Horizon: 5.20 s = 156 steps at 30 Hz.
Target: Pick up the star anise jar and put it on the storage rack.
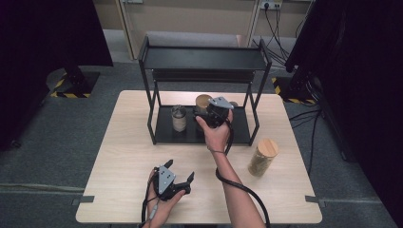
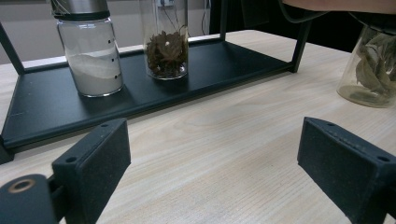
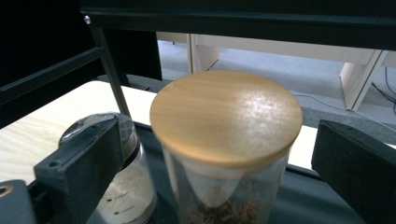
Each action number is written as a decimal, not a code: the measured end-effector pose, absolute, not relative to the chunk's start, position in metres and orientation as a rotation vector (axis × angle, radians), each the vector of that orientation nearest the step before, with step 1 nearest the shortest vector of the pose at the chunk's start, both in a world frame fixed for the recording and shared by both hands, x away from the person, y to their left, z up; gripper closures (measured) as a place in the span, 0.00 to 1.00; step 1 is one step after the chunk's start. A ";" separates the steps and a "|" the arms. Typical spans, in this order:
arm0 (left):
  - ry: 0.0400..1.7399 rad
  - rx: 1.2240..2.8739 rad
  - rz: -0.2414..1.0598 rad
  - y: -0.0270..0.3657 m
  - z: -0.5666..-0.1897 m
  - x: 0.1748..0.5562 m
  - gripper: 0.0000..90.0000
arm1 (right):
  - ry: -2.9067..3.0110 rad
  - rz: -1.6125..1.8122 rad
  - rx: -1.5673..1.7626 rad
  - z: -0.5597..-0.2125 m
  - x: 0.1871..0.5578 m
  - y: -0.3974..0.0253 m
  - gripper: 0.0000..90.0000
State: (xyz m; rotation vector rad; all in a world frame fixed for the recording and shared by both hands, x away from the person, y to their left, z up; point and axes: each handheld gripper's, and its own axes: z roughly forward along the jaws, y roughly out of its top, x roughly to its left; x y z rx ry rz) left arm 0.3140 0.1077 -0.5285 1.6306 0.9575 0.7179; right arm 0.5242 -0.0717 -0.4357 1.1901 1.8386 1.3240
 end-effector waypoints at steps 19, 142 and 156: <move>0.955 1.640 0.719 0.108 -0.528 0.314 0.10 | 1.869 1.325 1.183 -0.441 0.504 -0.086 0.02; 0.948 1.639 0.734 0.106 -0.528 0.313 0.10 | 2.026 1.333 1.133 -0.483 0.406 -0.132 0.03; 0.948 1.637 0.734 0.106 -0.528 0.313 0.10 | 2.040 1.322 1.124 -0.490 0.395 -0.135 0.03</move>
